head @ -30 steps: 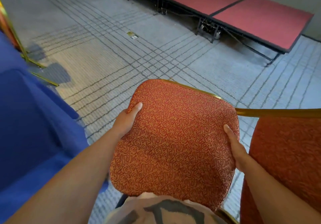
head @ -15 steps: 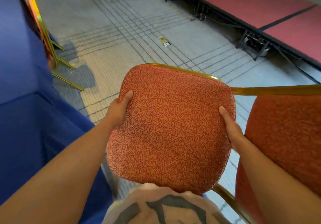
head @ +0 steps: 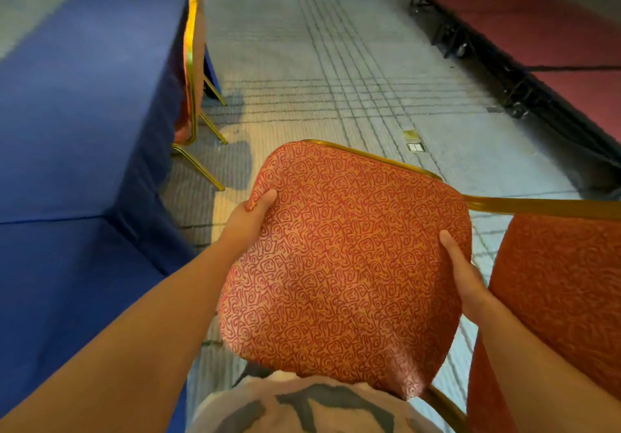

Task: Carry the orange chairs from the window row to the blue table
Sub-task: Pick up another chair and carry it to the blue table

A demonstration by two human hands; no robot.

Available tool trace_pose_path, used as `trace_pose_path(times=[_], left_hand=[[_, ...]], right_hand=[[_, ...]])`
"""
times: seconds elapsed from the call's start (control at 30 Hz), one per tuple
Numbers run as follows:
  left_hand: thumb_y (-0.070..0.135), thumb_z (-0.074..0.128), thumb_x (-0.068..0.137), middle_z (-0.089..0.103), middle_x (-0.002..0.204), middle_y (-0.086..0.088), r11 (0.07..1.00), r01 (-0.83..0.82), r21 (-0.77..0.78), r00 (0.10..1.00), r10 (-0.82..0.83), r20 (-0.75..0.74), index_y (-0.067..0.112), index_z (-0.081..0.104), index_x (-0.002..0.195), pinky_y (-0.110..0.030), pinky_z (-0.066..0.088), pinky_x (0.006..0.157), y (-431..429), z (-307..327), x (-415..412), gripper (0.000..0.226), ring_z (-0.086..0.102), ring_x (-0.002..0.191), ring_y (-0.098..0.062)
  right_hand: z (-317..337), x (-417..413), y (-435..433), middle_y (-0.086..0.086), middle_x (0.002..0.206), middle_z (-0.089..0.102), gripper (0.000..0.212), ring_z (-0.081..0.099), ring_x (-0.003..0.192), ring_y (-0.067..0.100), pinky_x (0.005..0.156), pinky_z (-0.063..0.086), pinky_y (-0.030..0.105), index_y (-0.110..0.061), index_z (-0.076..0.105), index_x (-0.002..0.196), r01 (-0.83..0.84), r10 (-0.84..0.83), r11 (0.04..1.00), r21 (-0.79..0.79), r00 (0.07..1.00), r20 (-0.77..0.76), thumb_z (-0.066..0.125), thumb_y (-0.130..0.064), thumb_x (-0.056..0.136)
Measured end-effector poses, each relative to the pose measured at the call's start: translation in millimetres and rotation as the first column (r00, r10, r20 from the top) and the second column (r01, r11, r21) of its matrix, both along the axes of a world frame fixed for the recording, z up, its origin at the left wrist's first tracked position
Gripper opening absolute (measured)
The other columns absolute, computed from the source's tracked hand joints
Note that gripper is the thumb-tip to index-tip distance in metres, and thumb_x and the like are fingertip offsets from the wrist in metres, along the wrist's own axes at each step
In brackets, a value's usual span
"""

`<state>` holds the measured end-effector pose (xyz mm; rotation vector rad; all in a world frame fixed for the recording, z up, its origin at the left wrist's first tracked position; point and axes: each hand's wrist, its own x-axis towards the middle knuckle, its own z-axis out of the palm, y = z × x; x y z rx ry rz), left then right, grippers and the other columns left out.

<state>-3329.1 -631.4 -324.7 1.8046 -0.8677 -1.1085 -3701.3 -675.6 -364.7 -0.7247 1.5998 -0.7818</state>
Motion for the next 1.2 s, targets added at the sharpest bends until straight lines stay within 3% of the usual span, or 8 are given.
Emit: trace_pose_path(times=[0.1,0.2,0.4,0.53,0.77,0.9,1.1,1.2], left_hand=[[0.067,0.052,0.084,0.067,0.097,0.005,0.996,-0.081,0.025,0.997,0.081,-0.015,0.026,0.062,0.113,-0.029,0.046,0.078,-32.4,-2.7,22.9,0.051,0.062,0.086,-0.013],[0.069,0.055,0.081,0.069,0.104,0.001,0.98,-0.191,0.052,0.981,0.191,-0.013,0.025,0.064,0.117,-0.038,0.05,0.091,-62.1,-8.6,57.9,0.058,0.065,0.095,-0.019],[0.059,0.05,0.09,0.065,0.09,0.005,0.956,-0.26,0.135,0.962,0.268,-0.045,0.023,0.06,0.109,-0.032,0.043,0.075,-127.5,-29.7,135.6,0.042,0.061,0.083,-0.013],[0.059,0.046,0.091,0.063,0.098,0.003,0.954,-0.263,0.14,0.961,0.272,-0.048,0.02,0.056,0.125,-0.036,0.043,0.087,-181.5,-37.3,207.6,0.052,0.059,0.087,-0.015],[0.06,0.043,0.091,0.063,0.102,0.006,0.948,-0.271,0.165,0.958,0.283,-0.053,0.02,0.054,0.127,-0.044,0.044,0.098,-270.3,-40.2,328.4,0.055,0.06,0.09,-0.013],[0.058,0.043,0.093,0.061,0.097,0.012,0.947,-0.261,0.189,0.961,0.274,-0.046,0.023,0.055,0.127,-0.042,0.043,0.097,-306.9,-53.2,367.1,0.051,0.059,0.087,-0.007],[0.057,0.043,0.093,0.061,0.093,0.016,0.914,-0.256,0.314,0.958,0.282,-0.042,0.03,0.055,0.113,-0.034,0.044,0.09,-358.2,-107.6,408.8,0.036,0.059,0.086,-0.006],[0.052,0.044,0.095,0.061,0.088,0.016,0.882,-0.287,0.373,0.947,0.319,-0.026,0.033,0.055,0.099,-0.022,0.043,0.076,-378.9,-136.2,421.7,0.023,0.058,0.08,-0.003]], right_hand=[[-19.8,17.2,-64.2,0.003,0.115,0.073,0.102,0.067,0.107,0.028,0.105,0.047,0.048,-0.031,0.066,0.122,-0.045,0.044,0.999,0.03,0.999,0.01,0.075,-0.089,0.038],[-22.8,61.8,-116.7,0.001,0.113,0.074,0.096,0.068,0.106,0.026,0.104,0.048,0.047,-0.03,0.068,0.117,-0.137,0.135,0.989,0.055,0.99,0.048,0.076,-0.087,0.04],[-48.4,154.1,-215.0,0.002,0.112,0.074,0.11,0.068,0.105,0.028,0.104,0.048,0.048,-0.024,0.066,0.126,-0.231,0.229,0.965,0.122,0.973,0.032,0.075,-0.089,0.037],[-42.4,236.7,-269.5,0.002,0.11,0.071,0.104,0.065,0.104,0.026,0.104,0.048,0.045,-0.033,0.062,0.118,-0.249,0.249,0.965,0.084,0.968,0.012,0.074,-0.089,0.031],[-35.9,356.7,-361.3,0.009,0.112,0.07,0.129,0.065,0.104,0.031,0.101,0.05,0.048,-0.019,0.064,0.124,-0.226,0.235,0.969,0.104,0.968,-0.086,0.068,-0.094,0.019],[-38.9,398.2,-394.9,0.009,0.116,0.069,0.136,0.065,0.105,0.031,0.101,0.05,0.048,-0.017,0.062,0.129,-0.195,0.209,0.973,0.12,0.971,-0.113,0.069,-0.093,0.017],[-91.0,442.3,-442.7,0.002,0.11,0.073,0.116,0.068,0.101,0.024,0.098,0.053,0.046,-0.022,0.066,0.122,-0.166,0.194,0.955,0.245,0.976,-0.094,0.076,-0.087,0.027],[-121.5,465.2,-467.9,0.001,0.111,0.073,0.088,0.069,0.103,0.023,0.1,0.052,0.046,-0.023,0.067,0.122,-0.163,0.194,0.945,0.283,0.977,-0.086,0.078,-0.078,0.053]])
